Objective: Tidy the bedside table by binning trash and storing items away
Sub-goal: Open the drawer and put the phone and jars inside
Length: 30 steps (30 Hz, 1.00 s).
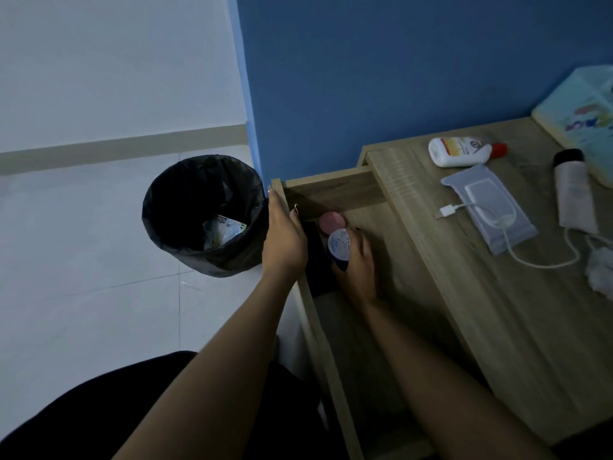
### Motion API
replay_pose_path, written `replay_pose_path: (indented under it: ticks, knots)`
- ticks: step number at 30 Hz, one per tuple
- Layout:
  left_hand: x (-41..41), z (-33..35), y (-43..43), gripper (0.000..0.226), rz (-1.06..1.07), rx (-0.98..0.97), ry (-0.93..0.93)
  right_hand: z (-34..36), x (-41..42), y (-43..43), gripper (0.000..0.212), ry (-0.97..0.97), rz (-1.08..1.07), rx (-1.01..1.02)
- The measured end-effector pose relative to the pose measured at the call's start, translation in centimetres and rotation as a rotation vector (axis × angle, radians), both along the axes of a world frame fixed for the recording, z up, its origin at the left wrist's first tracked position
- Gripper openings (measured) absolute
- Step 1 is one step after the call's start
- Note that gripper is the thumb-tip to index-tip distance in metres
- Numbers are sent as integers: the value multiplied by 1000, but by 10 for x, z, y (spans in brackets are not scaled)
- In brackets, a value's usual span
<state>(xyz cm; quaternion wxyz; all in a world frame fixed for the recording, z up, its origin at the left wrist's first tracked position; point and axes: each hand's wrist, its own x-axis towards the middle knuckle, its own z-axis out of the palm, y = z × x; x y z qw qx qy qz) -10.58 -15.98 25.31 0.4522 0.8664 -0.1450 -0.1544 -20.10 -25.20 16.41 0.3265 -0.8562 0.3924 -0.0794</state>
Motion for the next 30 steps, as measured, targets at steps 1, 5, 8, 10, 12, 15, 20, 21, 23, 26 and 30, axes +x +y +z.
replay_pose_path:
  ticks: [1,5,8,10,12,15,20,21,23,26,30]
  knots:
    - [0,-1,1,58,0,3,1,2,0,1,78,-2,23,7]
    - [3,-7,8,58,10,19,-13,42,9,2,78,-51,100,-201]
    - [5,-11,10,58,15,23,-7,102,16,-9,48,-351,85,-297]
    - [3,-11,8,58,15,30,5,140,13,-32,32,-527,-1,-359]
    - [1,-8,5,58,7,29,5,168,4,-66,27,-597,-132,-350]
    - [2,-9,5,59,2,30,-8,182,-18,-121,26,-535,-324,-340]
    - [0,-2,-2,59,2,23,14,161,-67,-172,40,-58,-281,-254]
    - [-1,0,-3,59,-1,16,9,155,-73,-172,47,-37,-275,-200]
    - [1,2,-5,59,0,8,0,149,-82,-169,59,-41,-297,-161]
    - [3,2,-6,59,2,11,-7,147,-85,-160,59,-66,-301,-170]
    - [2,0,-5,59,0,15,-1,140,-85,-154,73,20,-296,-233]
